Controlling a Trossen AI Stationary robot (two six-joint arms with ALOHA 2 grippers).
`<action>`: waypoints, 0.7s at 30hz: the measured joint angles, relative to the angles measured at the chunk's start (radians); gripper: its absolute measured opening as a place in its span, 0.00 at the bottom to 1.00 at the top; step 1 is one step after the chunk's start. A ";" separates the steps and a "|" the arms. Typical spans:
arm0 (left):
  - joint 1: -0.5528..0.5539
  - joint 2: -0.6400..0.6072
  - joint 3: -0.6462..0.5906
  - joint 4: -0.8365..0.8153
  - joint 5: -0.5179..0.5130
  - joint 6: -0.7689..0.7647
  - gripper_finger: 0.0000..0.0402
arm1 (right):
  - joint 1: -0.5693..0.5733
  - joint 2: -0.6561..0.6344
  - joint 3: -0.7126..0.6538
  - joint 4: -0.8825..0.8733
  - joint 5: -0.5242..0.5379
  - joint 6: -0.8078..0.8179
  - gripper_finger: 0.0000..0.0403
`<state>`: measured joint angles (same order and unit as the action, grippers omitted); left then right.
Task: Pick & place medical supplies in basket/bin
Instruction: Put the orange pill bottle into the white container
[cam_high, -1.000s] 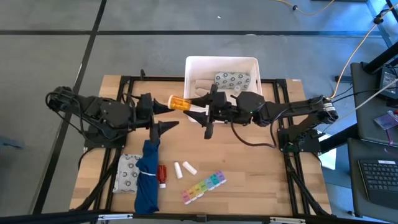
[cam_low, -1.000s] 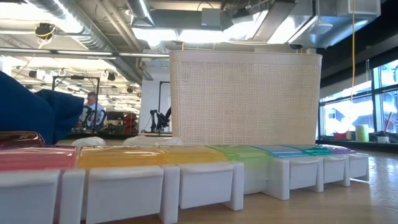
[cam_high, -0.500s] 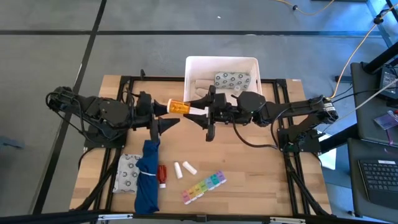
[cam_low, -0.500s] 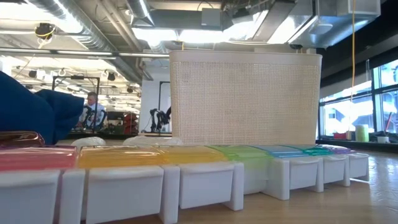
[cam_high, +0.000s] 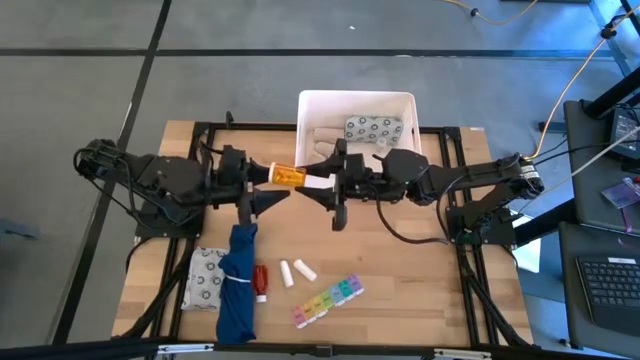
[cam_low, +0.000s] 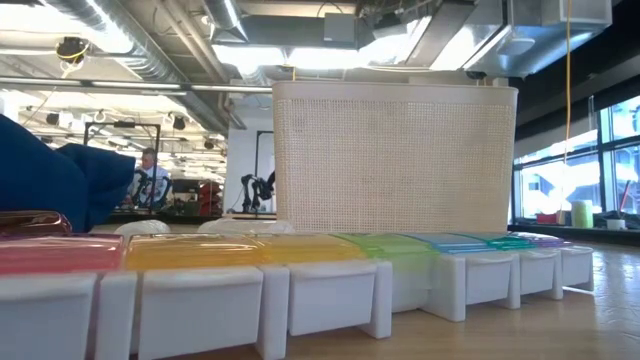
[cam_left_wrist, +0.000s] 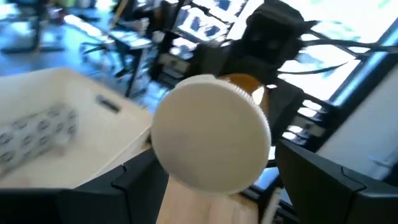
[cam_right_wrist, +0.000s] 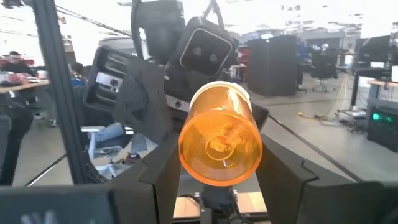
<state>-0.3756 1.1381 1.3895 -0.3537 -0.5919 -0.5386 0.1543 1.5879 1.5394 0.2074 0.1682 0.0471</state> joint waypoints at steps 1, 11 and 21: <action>0.000 0.000 0.000 0.020 0.024 0.022 0.70 | 0.000 0.000 0.000 0.011 -0.015 0.000 0.43; 0.000 0.004 0.000 0.105 0.137 0.142 0.68 | 0.000 0.000 0.001 0.030 -0.109 0.028 0.43; 0.000 0.007 0.001 0.107 0.137 0.160 0.68 | 0.022 0.001 0.000 0.030 -0.111 0.026 0.43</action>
<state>-0.3759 1.1454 1.3903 -0.2466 -0.4545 -0.3786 0.1765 1.5887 1.5398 0.2375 0.0570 0.0731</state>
